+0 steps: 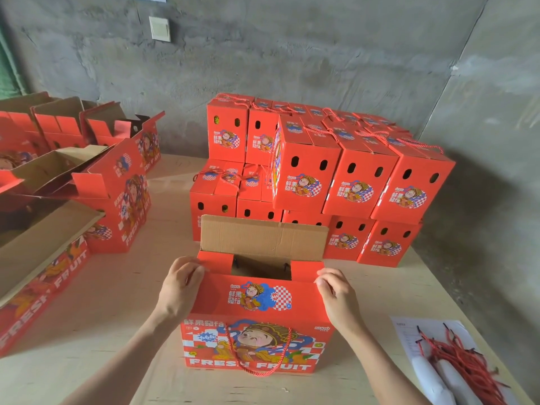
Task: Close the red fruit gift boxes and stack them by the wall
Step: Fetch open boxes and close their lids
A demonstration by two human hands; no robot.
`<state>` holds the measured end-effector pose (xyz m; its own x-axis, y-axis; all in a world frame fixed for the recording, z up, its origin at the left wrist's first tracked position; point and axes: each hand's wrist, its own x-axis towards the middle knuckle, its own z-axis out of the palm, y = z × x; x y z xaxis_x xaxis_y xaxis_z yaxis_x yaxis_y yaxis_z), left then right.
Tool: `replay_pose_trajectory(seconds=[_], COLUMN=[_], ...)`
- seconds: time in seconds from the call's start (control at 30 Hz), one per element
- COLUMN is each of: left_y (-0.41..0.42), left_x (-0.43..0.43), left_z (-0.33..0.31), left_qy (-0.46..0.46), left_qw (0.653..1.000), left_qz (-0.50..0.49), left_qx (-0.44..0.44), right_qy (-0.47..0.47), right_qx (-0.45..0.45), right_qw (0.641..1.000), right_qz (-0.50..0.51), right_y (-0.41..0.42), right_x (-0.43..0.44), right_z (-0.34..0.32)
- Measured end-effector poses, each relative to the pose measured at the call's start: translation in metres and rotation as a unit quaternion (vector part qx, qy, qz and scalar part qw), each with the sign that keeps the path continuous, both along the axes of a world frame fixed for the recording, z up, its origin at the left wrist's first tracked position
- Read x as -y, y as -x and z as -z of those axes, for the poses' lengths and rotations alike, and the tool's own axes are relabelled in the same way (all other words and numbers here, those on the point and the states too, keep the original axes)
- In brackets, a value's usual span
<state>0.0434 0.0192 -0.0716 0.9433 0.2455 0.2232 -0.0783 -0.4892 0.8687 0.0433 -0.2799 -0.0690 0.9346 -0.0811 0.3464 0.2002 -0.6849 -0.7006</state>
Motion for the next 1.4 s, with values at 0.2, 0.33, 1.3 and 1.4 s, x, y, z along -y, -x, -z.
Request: replay_pose_trajectory(seconds=[0.2,0.33,1.3,1.4], left_y=[0.0,-0.001,-0.033,-0.032], left_x=[0.003,-0.001,-0.006,-0.003], left_z=[0.0,-0.002,-0.016,-0.013], left_qy=[0.023,0.125,0.077,0.029], left_qw=[0.997,0.987,0.977,0.99], left_qz=[-0.061,-0.065,0.113,0.089], left_qx=[-0.039,-0.075,-0.162,-0.108], right_qy=[-0.011,-0.026,-0.042,-0.088], right_qx=[0.003,-0.014,-0.096,-0.092], right_qw=[1.0,0.999,0.994,0.991], right_qz=[0.011,0.012,-0.032,-0.037], right_y=[-0.001,-0.002,-0.023,-0.021], right_x=[-0.002,-0.001,-0.008,-0.006], right_z=[0.002,0.003,-0.005,-0.004])
